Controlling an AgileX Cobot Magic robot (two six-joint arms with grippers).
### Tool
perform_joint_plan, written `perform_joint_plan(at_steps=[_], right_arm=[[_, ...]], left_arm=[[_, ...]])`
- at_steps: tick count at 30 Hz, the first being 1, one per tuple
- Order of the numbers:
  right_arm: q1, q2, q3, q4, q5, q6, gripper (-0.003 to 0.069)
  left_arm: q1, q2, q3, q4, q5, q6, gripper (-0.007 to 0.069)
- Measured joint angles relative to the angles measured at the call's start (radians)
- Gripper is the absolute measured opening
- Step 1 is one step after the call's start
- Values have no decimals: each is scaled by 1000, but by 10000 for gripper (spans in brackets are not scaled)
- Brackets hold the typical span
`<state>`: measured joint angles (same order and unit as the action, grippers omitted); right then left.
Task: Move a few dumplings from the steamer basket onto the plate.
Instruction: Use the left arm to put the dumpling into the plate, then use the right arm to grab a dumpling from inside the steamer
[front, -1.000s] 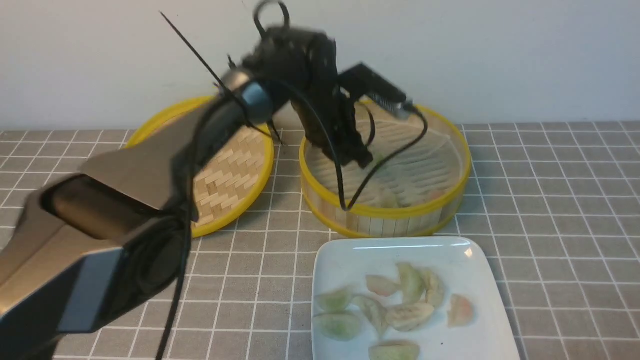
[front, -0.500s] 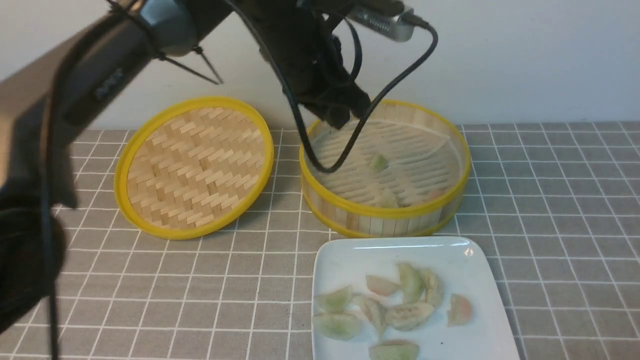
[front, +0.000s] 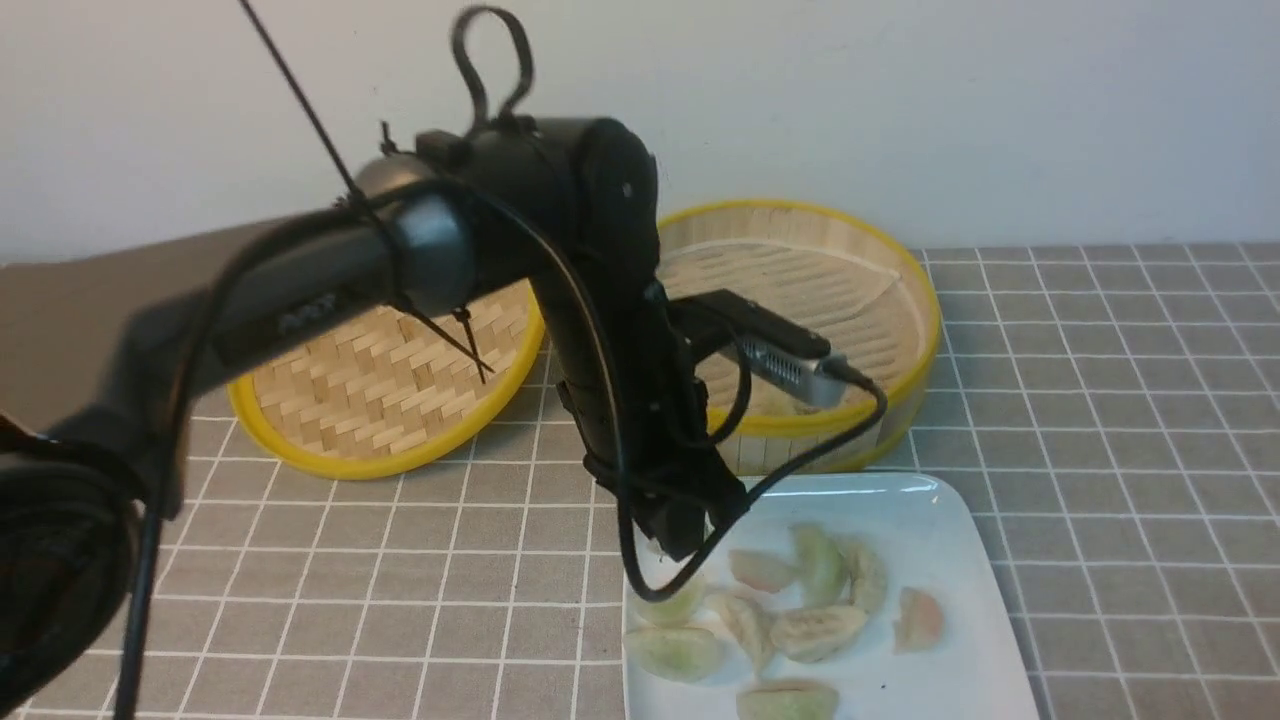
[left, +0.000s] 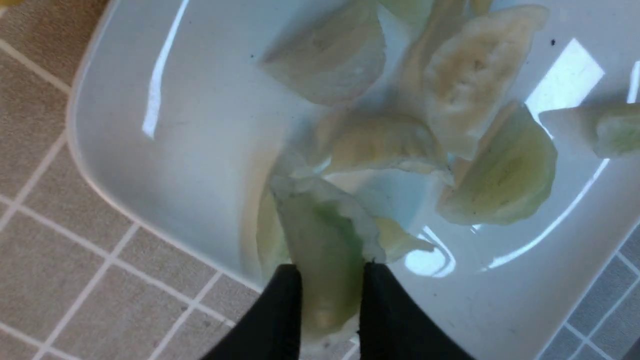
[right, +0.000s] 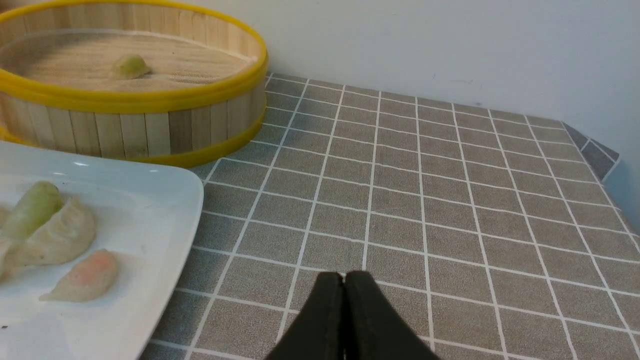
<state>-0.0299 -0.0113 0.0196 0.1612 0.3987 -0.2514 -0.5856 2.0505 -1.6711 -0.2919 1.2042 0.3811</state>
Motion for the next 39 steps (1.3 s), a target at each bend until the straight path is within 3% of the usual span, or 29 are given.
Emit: perform_joint_plan(at_steps=[9,12,16,18,20,21,26,30,36,39], right_arm=[[0,0,0,0,0,0,-14],[0,0,0,0,0,0,-14],[0,0,0,0,0,0,-14],[0,0,0,0,0,0,-14],[0,0,0,0,0,0,-14],[0,0,0,-1,0,0,-14],[0,0,0,15,-15,1,-14],[0,0,8,281,-122,76,-14],[0,0,8,789,-338,162,-14],[0,0,8,955,-413,164,-14]], left_arm=[[0,13,0,26,-89,-7,431],[0,13,-26,28,-68,-27,446],[0,4,-76,41,-17,-70,364],[0,-28,-103,63,0,-98,223],[0,-51,-109,67,2,-108,158],[0,-89,-111,72,7,-115,69],[0,-221,-107,76,21,-122,-3],[0,-393,-52,92,24,-130,-5],[0,-720,129,133,-20,-173,-5],[0,-871,251,145,-81,-191,-5]])
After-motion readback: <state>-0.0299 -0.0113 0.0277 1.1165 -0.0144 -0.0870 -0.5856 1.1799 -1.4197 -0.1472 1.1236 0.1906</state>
